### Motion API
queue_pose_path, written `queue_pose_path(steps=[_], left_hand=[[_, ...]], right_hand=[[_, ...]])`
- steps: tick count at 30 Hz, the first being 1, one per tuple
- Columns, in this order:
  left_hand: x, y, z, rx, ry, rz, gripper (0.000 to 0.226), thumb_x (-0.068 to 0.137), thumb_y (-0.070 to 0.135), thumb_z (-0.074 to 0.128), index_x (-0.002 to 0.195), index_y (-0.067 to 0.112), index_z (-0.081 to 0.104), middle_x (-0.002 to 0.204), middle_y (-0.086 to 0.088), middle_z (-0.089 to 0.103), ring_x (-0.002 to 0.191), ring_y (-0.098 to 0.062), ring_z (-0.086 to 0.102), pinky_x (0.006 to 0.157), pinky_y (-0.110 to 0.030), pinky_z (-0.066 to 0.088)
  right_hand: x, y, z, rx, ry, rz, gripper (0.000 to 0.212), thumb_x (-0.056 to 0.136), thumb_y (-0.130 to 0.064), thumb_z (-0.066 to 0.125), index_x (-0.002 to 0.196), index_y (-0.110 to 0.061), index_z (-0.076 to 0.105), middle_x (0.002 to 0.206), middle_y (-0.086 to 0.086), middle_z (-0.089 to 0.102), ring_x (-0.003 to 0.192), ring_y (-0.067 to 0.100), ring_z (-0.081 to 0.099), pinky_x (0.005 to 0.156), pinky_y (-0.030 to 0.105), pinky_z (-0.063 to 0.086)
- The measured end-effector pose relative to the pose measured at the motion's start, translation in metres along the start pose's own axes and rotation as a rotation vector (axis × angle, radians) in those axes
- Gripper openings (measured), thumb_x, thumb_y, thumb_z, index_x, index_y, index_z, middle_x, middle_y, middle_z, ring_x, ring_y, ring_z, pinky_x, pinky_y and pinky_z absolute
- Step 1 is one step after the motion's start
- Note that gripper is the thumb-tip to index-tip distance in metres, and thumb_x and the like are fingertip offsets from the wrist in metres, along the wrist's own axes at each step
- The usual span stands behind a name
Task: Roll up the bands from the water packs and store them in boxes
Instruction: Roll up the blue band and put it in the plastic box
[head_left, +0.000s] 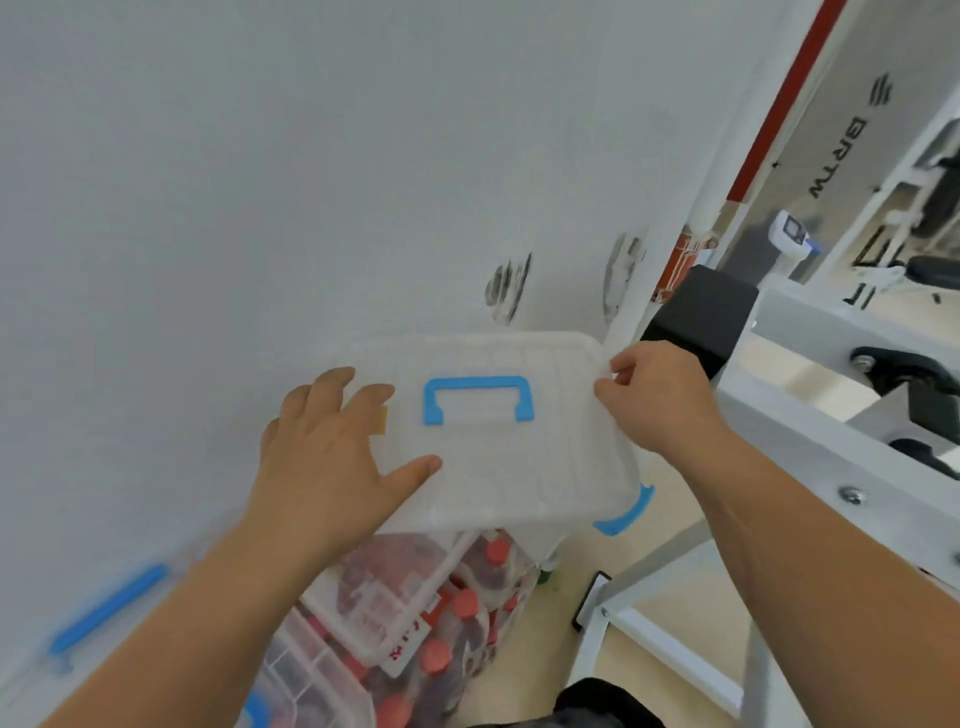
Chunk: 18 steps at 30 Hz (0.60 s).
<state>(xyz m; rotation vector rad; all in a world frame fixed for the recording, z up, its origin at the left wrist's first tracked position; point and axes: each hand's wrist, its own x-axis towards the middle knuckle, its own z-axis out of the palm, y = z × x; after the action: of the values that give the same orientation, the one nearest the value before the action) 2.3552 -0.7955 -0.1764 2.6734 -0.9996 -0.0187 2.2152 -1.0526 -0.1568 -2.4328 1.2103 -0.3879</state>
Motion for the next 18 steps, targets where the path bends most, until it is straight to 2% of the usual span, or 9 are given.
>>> queue_pose_path(steps=[2, 4, 6, 8, 10, 13, 15, 18], left_hand=[[0.011, 0.012, 0.009, -0.003, -0.064, 0.027, 0.087, 0.074, 0.082, 0.051, 0.147, 0.037, 0.035, 0.161, 0.0, 0.019, 0.145, -0.029, 0.022, 0.114, -0.05, 0.033], [0.022, 0.022, 0.019, -0.017, -0.126, 0.042, 0.087, 0.076, 0.082, 0.049, 0.149, 0.039, 0.031, 0.163, 0.0, 0.01, 0.146, -0.03, 0.018, 0.113, -0.051, 0.033], [0.034, 0.029, 0.028, -0.041, -0.185, 0.049, 0.086, 0.078, 0.08, 0.05, 0.151, 0.039, 0.028, 0.165, 0.001, 0.003, 0.146, -0.031, 0.014, 0.114, -0.051, 0.031], [0.047, 0.033, 0.036, -0.055, -0.219, 0.064, 0.085, 0.08, 0.077, 0.052, 0.151, 0.036, 0.028, 0.166, -0.001, -0.002, 0.147, -0.033, 0.012, 0.117, -0.048, 0.027], [0.061, 0.033, 0.043, -0.053, -0.226, 0.076, 0.084, 0.082, 0.075, 0.053, 0.151, 0.033, 0.032, 0.166, -0.004, -0.001, 0.147, -0.035, 0.013, 0.118, -0.045, 0.024], [0.081, 0.029, 0.052, -0.035, -0.218, 0.064, 0.082, 0.083, 0.074, 0.051, 0.15, 0.028, 0.037, 0.165, -0.009, 0.009, 0.146, -0.037, 0.018, 0.118, -0.046, 0.024], [0.091, 0.026, 0.057, -0.011, -0.228, 0.068, 0.081, 0.085, 0.074, 0.048, 0.149, 0.026, 0.039, 0.162, -0.01, 0.018, 0.143, -0.037, 0.023, 0.116, -0.046, 0.026], [0.095, 0.022, 0.063, 0.017, -0.257, 0.088, 0.078, 0.088, 0.072, 0.044, 0.15, 0.024, 0.038, 0.161, -0.008, 0.022, 0.143, -0.036, 0.024, 0.116, -0.046, 0.028]], right_hand=[[-0.003, 0.016, 0.001, 0.066, 0.045, 0.082, 0.026, 0.09, -0.024, 0.068, 0.11, -0.009, 0.07, 0.1, 0.003, 0.068, 0.09, 0.021, 0.06, 0.08, 0.034, 0.05], [-0.007, 0.029, 0.004, 0.129, 0.096, 0.159, 0.025, 0.087, -0.025, 0.069, 0.106, -0.009, 0.072, 0.095, 0.001, 0.068, 0.086, 0.021, 0.061, 0.078, 0.034, 0.051], [-0.012, 0.037, 0.008, 0.187, 0.131, 0.23, 0.02, 0.082, -0.024, 0.07, 0.093, -0.008, 0.074, 0.088, 0.003, 0.071, 0.081, 0.025, 0.066, 0.078, 0.041, 0.058], [-0.016, 0.043, 0.015, 0.261, 0.154, 0.307, 0.022, 0.077, -0.022, 0.071, 0.088, -0.002, 0.073, 0.082, 0.012, 0.07, 0.075, 0.032, 0.068, 0.074, 0.05, 0.06], [-0.018, 0.047, 0.022, 0.36, 0.179, 0.367, 0.04, 0.073, -0.024, 0.073, 0.104, 0.002, 0.068, 0.089, 0.018, 0.069, 0.076, 0.035, 0.069, 0.072, 0.053, 0.061], [-0.021, 0.049, 0.03, 0.488, 0.146, 0.453, 0.059, 0.08, -0.021, 0.074, 0.134, -0.012, 0.053, 0.093, 0.007, 0.068, 0.065, 0.021, 0.07, 0.074, 0.049, 0.063], [-0.023, 0.05, 0.037, 0.495, 0.117, 0.463, 0.059, 0.082, -0.023, 0.073, 0.137, -0.02, 0.05, 0.098, 0.006, 0.068, 0.064, 0.02, 0.07, 0.072, 0.046, 0.063], [-0.025, 0.051, 0.045, 0.408, 0.098, 0.449, 0.054, 0.079, -0.033, 0.071, 0.13, -0.025, 0.054, 0.106, 0.003, 0.07, 0.084, 0.024, 0.07, 0.076, 0.042, 0.061]])
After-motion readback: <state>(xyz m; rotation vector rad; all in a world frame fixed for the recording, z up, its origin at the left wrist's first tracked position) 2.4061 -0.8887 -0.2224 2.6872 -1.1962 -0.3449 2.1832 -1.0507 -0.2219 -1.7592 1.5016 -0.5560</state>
